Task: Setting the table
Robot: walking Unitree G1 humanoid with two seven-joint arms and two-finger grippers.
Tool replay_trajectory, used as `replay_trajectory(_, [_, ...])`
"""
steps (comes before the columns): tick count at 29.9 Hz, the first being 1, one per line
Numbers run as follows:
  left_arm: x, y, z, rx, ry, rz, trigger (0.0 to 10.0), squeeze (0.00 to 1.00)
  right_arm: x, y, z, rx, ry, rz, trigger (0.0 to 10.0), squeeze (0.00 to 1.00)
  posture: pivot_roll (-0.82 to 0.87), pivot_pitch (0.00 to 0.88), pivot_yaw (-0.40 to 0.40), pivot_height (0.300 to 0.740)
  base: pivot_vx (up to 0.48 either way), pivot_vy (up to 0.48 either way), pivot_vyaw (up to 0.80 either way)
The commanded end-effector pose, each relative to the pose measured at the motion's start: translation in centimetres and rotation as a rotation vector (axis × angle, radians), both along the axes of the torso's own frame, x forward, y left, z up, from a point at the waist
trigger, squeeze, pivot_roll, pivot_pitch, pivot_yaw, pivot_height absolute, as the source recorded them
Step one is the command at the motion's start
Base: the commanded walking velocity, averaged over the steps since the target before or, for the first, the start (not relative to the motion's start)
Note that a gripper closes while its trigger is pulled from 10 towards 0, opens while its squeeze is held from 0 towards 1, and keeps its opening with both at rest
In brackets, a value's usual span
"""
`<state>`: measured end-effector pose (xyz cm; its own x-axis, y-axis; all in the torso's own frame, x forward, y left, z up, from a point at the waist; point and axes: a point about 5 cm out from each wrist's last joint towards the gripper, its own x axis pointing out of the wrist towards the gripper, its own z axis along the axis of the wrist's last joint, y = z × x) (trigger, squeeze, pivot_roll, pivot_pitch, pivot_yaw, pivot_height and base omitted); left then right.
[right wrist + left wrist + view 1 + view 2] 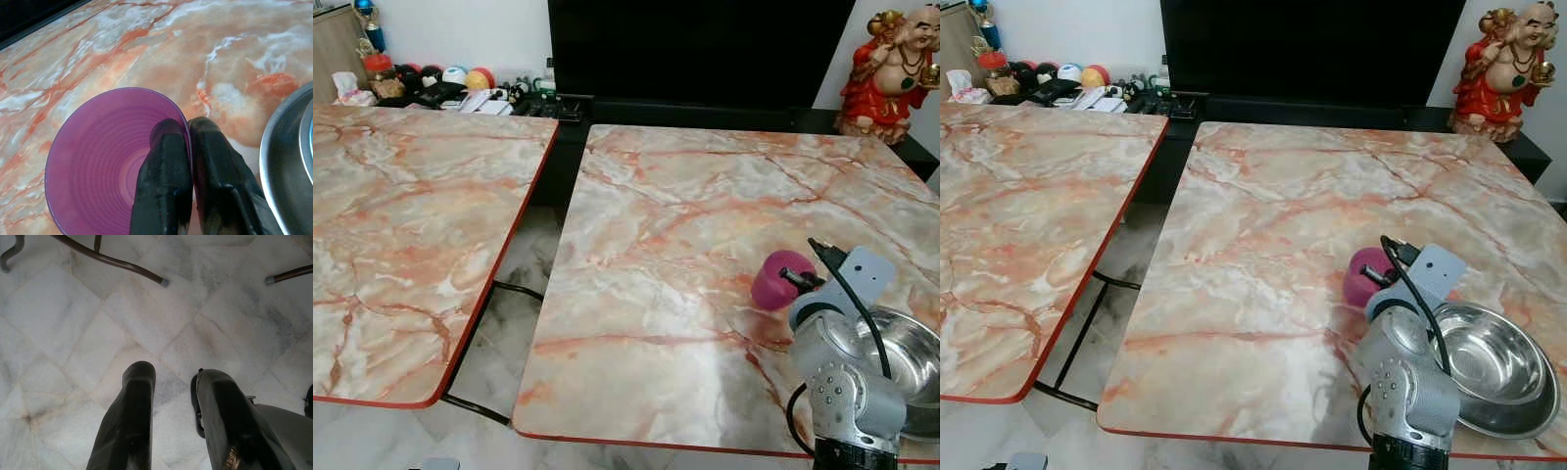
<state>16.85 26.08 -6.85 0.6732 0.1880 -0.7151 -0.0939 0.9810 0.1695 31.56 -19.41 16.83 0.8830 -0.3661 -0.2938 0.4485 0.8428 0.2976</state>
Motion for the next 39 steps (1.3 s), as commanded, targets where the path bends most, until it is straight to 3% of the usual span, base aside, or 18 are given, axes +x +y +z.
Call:
replay_trajectory(1, [-0.9, -0.1, -0.5, -0.004, 0.037, 0.0, 10.0, 0.0, 0.0, -0.4, 0.1, 0.01, 0.008, -0.027, 10.0, 0.0, -0.04, 0.099, -0.016, 0.74, 0.0, 0.0, 0.0])
replay_trajectory(24, [-1.1, 0.0, -0.6, -0.01, 0.046, -0.001, 10.0, 0.0, 0.0, -0.6, -1.1, 0.04, 0.049, -0.064, 10.0, 0.0, -0.04, 0.106, -0.016, 0.74, 0.0, 0.0, 0.0])
replay_trajectory(25, [-1.1, -0.1, -0.6, -0.011, 0.046, -0.001, 10.0, 0.0, 0.0, -0.6, -1.1, 0.041, 0.049, -0.065, 10.0, 0.03, -0.03, 0.102, -0.016, 0.74, 0.0, 0.0, 0.0])
replay_trajectory(26, [-1.1, -0.1, -0.6, -0.011, 0.046, -0.001, 10.0, 0.0, -0.1, -0.6, -1.2, 0.039, 0.052, -0.068, 10.0, 0.42, -0.03, 0.102, -0.016, 0.74, 0.0, 0.0, 0.0])
replay_trajectory(28, [-1.1, -0.1, -0.6, -0.011, 0.046, -0.001, 10.0, 0.0, -0.1, -0.6, -1.2, 0.039, 0.053, -0.068, 10.0, 0.42, -0.03, 0.102, -0.016, 0.74, 0.0, 0.0, 0.0])
replay_trajectory(30, [-1.1, 0.0, -0.6, -0.01, 0.046, -0.001, 10.0, 0.0, -0.1, -0.6, -1.2, 0.039, 0.054, -0.071, 10.0, 0.35, -0.04, 0.098, -0.015, 0.74, 0.0, 0.0, 0.0])
replay_trajectory(34, [-1.1, 0.0, -0.6, -0.008, 0.046, -0.002, 10.0, 0.0, -0.1, -0.7, -1.2, 0.038, 0.054, -0.075, 10.0, 0.35, -0.03, 0.098, -0.015, 0.74, 0.0, 0.0, 0.0])
replay_trajectory(35, [-1.1, 0.0, -0.6, -0.008, 0.046, -0.001, 10.0, 0.0, -0.1, -0.7, -1.2, 0.038, 0.053, -0.076, 10.0, 0.44, -0.03, 0.098, -0.015, 0.74, 0.0, 0.0, 0.0])
replay_trajectory(36, [-1.1, 0.0, -0.6, -0.009, 0.046, -0.001, 10.0, 0.0, -0.1, -0.7, -1.2, 0.038, 0.053, -0.076, 10.0, 0.44, -0.03, 0.098, -0.015, 0.74, 0.0, 0.0, 0.0])
replay_trajectory(37, [-1.1, 0.0, -0.6, -0.009, 0.046, -0.001, 10.0, 0.0, -0.1, -0.8, -1.1, 0.038, 0.051, -0.077, 10.0, 0.53, -0.04, 0.1, -0.016, 0.74, 0.0, 0.0, 0.0])
replay_trajectory(39, [-1.1, -0.1, -0.6, -0.01, 0.046, -0.001, 10.0, 0.0, 0.0, -0.8, -1.0, 0.038, 0.048, -0.079, 10.0, 0.52, -0.04, 0.1, -0.016, 0.74, 0.0, 0.0, 0.0])
